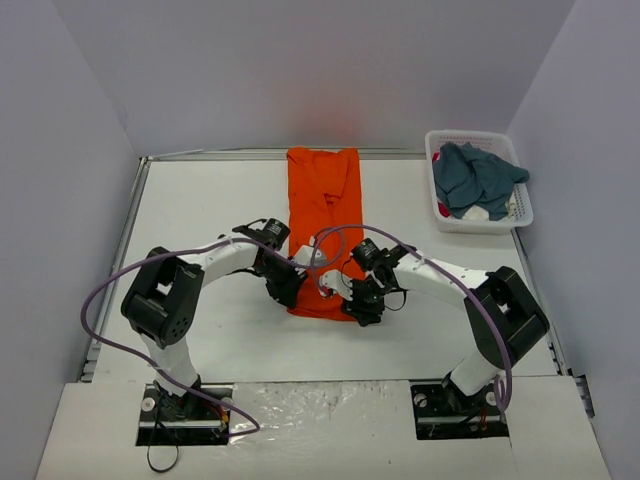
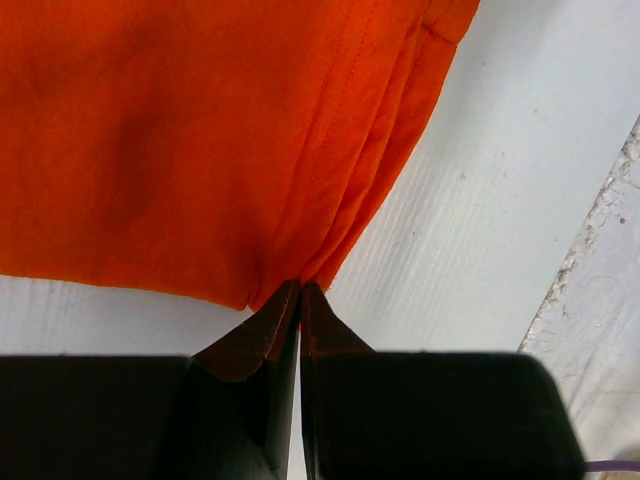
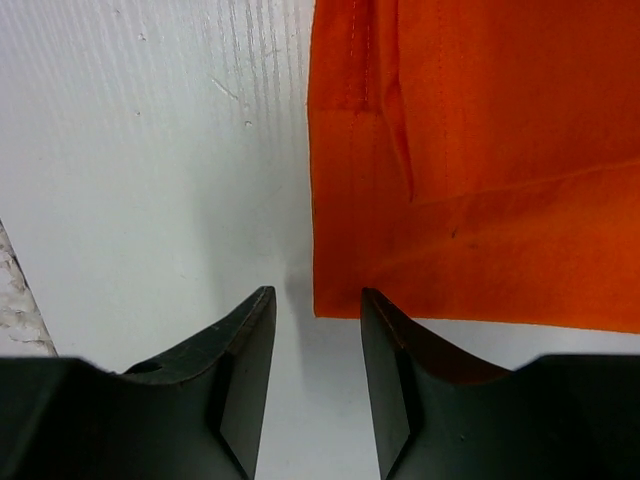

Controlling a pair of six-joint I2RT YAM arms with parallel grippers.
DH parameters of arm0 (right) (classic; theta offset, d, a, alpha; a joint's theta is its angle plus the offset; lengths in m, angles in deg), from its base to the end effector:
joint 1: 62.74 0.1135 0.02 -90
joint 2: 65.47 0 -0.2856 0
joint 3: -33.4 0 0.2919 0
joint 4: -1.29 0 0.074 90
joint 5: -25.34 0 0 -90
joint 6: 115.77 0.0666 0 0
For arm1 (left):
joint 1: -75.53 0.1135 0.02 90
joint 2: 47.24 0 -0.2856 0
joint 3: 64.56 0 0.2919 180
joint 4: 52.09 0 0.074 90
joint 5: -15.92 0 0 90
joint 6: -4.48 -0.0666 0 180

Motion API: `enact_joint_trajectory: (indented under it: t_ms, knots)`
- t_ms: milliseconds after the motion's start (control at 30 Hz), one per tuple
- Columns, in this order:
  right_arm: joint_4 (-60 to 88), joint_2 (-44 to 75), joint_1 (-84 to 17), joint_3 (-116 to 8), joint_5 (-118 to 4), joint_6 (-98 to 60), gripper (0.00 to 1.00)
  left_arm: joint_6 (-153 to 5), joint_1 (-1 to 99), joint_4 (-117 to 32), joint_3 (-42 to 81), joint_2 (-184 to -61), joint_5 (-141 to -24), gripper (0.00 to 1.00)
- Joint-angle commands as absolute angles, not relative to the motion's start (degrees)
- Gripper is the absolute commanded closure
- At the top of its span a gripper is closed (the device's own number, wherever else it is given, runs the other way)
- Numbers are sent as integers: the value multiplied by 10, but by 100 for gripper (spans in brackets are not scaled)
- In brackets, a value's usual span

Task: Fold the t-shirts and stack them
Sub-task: Grab the bottom of the folded rectangular tshirt with both arms

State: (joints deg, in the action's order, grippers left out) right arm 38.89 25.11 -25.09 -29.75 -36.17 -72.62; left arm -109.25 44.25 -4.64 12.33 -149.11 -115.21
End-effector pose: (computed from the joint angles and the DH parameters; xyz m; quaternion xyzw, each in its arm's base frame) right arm 0.2481 0.2316 0.1445 -0.6757 0.6647 0.2227 0.2281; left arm 0.3027 -0.2352 0.1514 0.4749 0.7959 -0.3558 0.1198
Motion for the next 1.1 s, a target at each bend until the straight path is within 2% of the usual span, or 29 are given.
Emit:
enact_joint_trajectory:
  t_ms: [0,267,500,567,800,1067]
  knots:
    - [400,272,-243,-321,-378,-735,65,-1094,448,-35,144,-1490,-1168,97]
    - [381,306,-237,-316,-400,-729,69,-1094,452,-31,144,-1488,-1173,98]
    - [381,309,-236,-317,-415,-716,95,-1096,457,-24,149,-1484,-1179,98]
    - [383,301,-235,-319,-417,-711,100,-1096,458,-21,151,-1481,-1179,98]
    - [428,267,-238,-340,-419,-712,100,-1119,463,10,166,-1461,-1178,98]
    - [545,210,-241,-398,-355,-736,100,-1195,463,116,174,-1425,-1226,98]
